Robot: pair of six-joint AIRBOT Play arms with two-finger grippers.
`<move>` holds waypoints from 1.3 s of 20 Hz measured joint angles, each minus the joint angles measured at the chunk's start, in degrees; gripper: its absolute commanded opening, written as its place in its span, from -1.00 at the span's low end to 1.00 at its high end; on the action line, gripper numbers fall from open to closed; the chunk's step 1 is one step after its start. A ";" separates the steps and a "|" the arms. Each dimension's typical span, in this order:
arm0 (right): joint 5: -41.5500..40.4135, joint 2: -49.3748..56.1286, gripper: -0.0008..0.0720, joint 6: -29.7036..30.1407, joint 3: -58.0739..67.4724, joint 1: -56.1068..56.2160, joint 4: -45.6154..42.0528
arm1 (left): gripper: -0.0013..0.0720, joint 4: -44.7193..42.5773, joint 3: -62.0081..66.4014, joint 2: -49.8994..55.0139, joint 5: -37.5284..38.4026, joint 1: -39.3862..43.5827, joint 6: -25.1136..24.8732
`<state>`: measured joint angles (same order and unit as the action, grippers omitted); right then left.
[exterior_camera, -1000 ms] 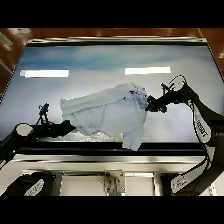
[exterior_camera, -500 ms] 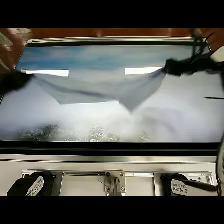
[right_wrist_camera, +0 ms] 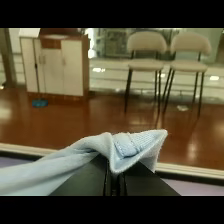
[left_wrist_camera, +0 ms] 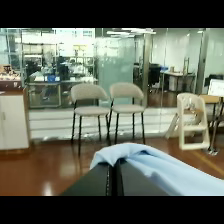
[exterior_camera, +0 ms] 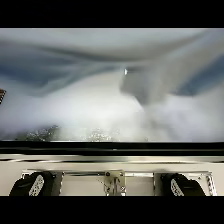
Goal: Fold the shirts.
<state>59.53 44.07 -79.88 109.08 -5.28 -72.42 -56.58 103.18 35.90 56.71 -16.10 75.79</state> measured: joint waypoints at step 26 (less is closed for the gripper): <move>4.85 56.74 -0.81 -10.93 -12.61 0.24 8.33 | -0.86 0.26 -36.87 38.29 0.42 0.15 3.41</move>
<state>64.38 100.82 -90.80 96.47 -5.04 -64.10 -56.31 66.30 74.19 57.12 -15.94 79.20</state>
